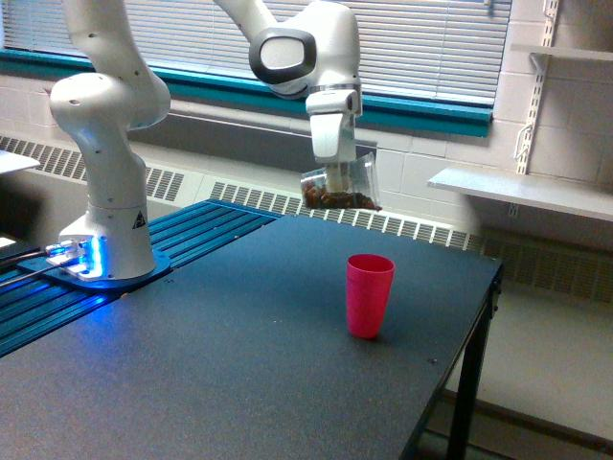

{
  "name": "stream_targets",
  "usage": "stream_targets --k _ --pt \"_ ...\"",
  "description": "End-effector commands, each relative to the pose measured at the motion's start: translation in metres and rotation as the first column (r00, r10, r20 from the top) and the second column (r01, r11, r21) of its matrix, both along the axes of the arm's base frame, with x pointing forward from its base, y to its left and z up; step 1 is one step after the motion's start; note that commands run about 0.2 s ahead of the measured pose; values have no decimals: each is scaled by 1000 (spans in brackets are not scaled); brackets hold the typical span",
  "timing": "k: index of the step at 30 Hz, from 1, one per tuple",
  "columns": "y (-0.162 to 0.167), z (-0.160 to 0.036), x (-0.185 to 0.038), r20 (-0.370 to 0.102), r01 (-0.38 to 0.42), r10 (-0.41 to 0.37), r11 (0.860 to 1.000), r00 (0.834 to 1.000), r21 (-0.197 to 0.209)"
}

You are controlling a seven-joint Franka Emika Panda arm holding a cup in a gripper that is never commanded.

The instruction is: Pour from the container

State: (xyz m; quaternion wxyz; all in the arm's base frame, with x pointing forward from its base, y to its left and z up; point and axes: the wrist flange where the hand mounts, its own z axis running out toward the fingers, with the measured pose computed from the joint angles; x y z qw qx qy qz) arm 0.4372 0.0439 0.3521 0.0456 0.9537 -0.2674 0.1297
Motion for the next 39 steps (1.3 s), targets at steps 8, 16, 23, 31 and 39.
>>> stream_targets --k 8,16,23,31,39 --pt "-10 -15 -9 -50 24 -25 1000 998 -11" --pt "-16 -26 -12 -79 35 -36 999 996 -12" --pt "-17 -38 -12 -109 38 -39 999 993 -12" --pt "-15 -46 -9 -134 34 -37 999 990 -22" --pt "-10 -47 -2 -141 27 -30 999 990 -26"
